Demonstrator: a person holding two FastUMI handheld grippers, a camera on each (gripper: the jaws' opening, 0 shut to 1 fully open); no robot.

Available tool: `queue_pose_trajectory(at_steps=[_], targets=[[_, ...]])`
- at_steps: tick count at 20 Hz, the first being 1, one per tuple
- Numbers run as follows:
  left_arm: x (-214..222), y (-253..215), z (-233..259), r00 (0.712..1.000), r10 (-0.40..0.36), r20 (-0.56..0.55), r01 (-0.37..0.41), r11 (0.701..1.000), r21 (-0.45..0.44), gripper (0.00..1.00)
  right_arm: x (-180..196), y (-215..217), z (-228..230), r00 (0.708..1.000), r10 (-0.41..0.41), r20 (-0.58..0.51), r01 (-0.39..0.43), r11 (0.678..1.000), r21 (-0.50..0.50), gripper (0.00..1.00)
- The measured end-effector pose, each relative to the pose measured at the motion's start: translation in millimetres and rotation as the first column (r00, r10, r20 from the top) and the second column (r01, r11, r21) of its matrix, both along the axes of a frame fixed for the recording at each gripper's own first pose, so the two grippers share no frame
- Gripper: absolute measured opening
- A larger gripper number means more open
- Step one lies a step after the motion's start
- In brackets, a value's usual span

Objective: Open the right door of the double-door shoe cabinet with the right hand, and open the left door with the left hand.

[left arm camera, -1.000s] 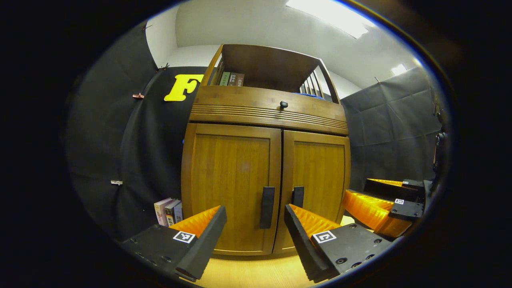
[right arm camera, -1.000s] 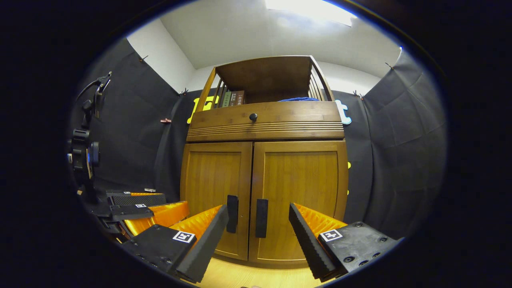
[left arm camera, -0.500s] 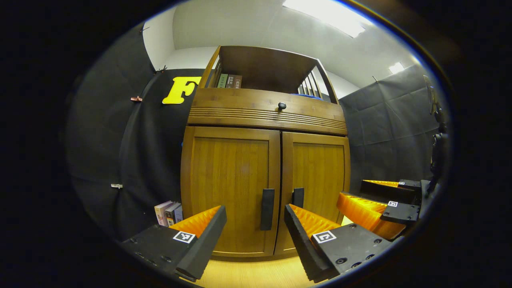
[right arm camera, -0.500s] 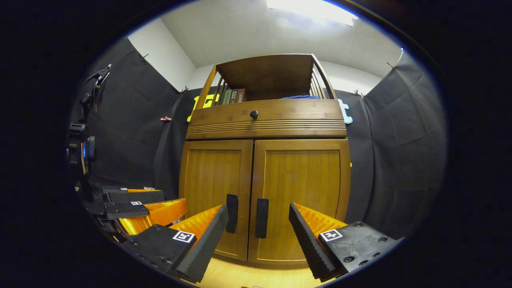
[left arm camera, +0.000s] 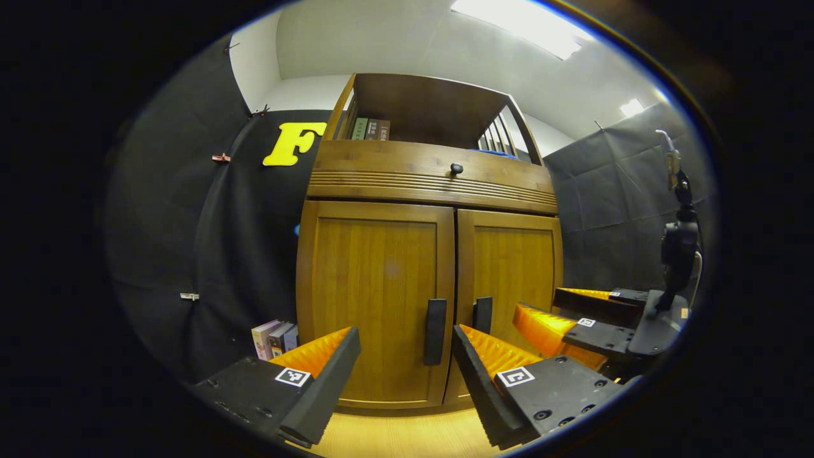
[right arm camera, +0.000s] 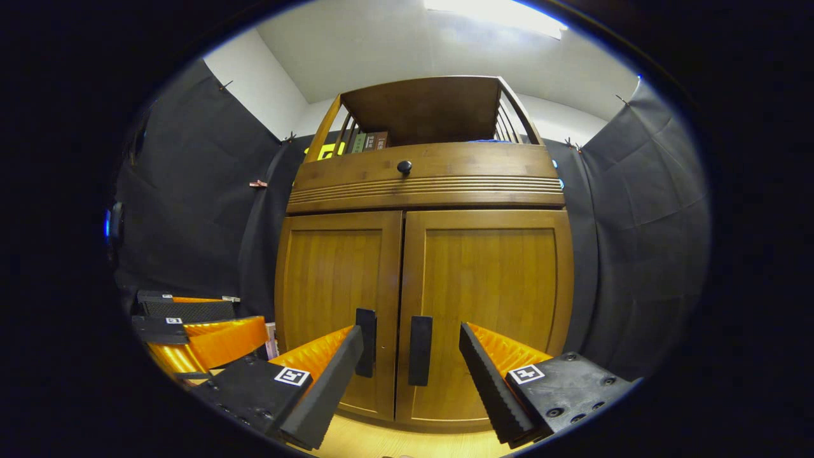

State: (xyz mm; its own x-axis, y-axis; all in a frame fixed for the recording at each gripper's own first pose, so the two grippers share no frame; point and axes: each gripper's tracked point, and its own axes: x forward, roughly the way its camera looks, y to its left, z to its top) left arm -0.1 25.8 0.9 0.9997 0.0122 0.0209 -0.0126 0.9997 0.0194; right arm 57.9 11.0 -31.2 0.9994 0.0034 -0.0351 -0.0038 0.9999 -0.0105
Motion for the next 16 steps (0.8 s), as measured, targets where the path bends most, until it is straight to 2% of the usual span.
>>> queue_pose_trajectory(at_steps=[3,11,12,15,16], targets=[[-0.9,8.1,-1.7,1.000,0.007,-0.003,-0.007,1.000,-0.004,0.91,17.7,6.5,-16.5,1.000,0.013,-0.017,-0.013,1.000,-0.018,0.97],[-7.9,25.0,-5.1,1.000,0.021,0.001,-0.021,1.000,0.004,0.91,70.4,-8.3,-55.5,0.998,-0.053,-0.034,0.052,0.998,-0.024,0.95],[-8.7,26.8,-4.0,1.000,0.023,0.005,-0.023,1.000,0.005,0.94,74.5,-9.7,-61.7,0.997,-0.060,-0.044,0.059,0.998,-0.022,0.95],[-10.2,28.6,-2.9,1.000,0.019,0.014,-0.019,1.000,0.006,0.91,90.9,-16.4,-83.8,0.994,-0.081,-0.073,0.080,0.997,-0.015,0.95],[-10.1,29.9,-2.7,1.000,0.022,0.013,-0.022,1.000,0.008,0.94,95.5,-18.5,-88.3,0.992,-0.093,-0.083,0.093,0.996,-0.011,0.92]])
